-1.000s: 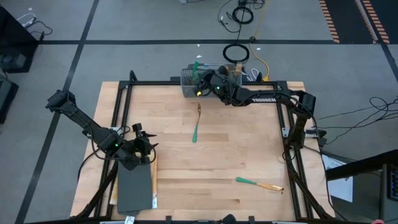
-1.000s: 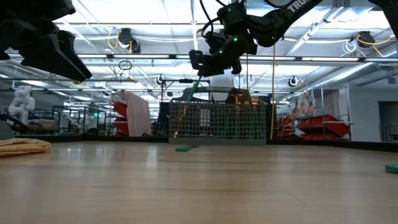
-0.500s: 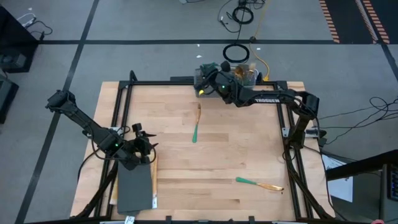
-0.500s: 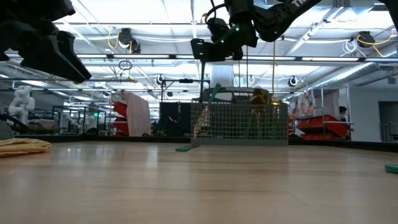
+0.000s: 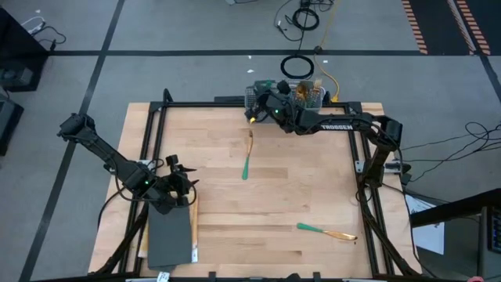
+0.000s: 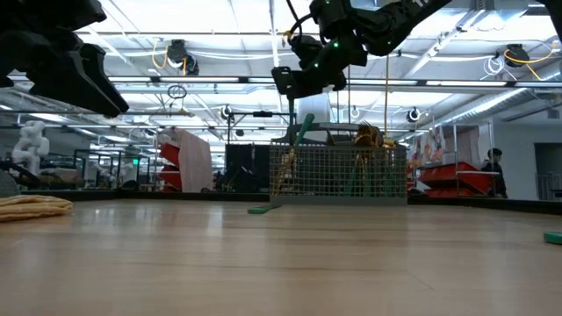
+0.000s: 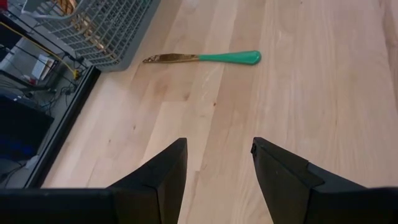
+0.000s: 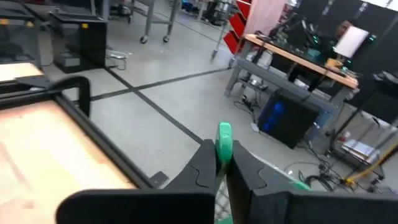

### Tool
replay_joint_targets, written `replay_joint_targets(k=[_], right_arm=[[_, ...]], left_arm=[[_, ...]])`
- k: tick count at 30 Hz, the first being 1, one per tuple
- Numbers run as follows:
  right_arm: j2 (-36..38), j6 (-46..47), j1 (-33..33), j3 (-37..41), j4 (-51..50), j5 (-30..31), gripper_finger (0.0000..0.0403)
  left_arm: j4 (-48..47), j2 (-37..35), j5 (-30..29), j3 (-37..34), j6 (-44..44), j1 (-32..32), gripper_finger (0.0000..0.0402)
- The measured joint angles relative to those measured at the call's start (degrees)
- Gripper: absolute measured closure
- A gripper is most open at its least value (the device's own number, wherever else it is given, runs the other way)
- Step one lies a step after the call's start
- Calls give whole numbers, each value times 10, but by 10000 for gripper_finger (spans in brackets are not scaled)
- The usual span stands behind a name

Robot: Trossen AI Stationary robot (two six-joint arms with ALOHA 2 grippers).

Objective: Sort silverware
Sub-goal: Put the green knife into the gray silverware holder

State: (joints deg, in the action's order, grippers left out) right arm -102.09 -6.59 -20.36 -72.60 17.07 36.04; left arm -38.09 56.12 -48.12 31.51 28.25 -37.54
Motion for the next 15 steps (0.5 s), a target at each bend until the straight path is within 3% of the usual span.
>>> replay_joint_targets(k=[5, 8, 15], right_arm=[[3, 52, -12, 0, -5, -4, 402], [16, 84, -18, 0, -21, -61, 402], [73, 91, 0, 0, -45, -80, 402]], left_arm=[[1, 0, -1, 0, 9, 0, 212], [1, 0, -1, 0, 15, 0, 212], [0, 0, -1, 0, 15, 0, 212]])
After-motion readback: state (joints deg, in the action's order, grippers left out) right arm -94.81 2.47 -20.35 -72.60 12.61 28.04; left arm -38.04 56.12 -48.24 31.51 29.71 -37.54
